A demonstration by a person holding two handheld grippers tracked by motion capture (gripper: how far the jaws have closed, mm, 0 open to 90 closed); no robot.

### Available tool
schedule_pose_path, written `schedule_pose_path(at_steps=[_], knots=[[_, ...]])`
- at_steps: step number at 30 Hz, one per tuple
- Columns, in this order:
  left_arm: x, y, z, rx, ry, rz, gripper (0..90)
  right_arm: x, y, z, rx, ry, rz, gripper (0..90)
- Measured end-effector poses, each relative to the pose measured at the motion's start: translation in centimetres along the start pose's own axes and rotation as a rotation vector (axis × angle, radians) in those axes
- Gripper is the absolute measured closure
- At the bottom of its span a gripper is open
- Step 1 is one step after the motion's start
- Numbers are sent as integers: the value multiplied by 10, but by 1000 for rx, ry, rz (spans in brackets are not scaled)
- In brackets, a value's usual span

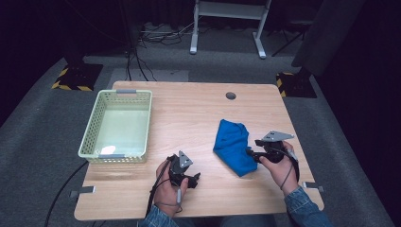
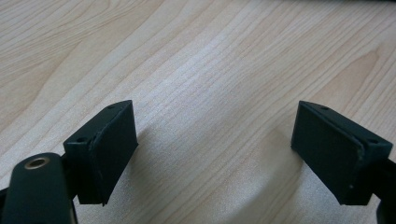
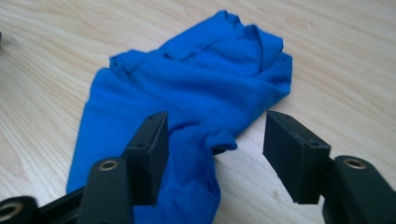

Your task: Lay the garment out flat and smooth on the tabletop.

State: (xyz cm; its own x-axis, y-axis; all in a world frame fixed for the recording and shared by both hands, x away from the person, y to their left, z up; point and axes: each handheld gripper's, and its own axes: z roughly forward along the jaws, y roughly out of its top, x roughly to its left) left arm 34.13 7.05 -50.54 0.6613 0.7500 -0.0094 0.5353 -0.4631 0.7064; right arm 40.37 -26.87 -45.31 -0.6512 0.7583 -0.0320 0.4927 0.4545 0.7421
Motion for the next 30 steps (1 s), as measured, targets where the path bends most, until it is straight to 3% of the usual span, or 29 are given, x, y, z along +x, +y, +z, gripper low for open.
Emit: schedule_pose_path(at_steps=[7, 11, 12, 22, 30], knots=[[0, 0, 0, 0, 0, 0, 137, -5, -8, 13, 51, 25, 18, 598], [0, 0, 0, 0, 0, -1, 137, -6, -10, 17, 82, 58, 17, 829], [0, 0, 0, 0, 0, 0, 137, -6, -10, 16, 79, 63, 18, 852], [0, 0, 0, 0, 0, 0, 137, 5, -1, -4, 38, 64, -23, 867], [0, 0, 0, 0, 0, 0, 137, 29, 11, -23, 2, 79, -98, 866]])
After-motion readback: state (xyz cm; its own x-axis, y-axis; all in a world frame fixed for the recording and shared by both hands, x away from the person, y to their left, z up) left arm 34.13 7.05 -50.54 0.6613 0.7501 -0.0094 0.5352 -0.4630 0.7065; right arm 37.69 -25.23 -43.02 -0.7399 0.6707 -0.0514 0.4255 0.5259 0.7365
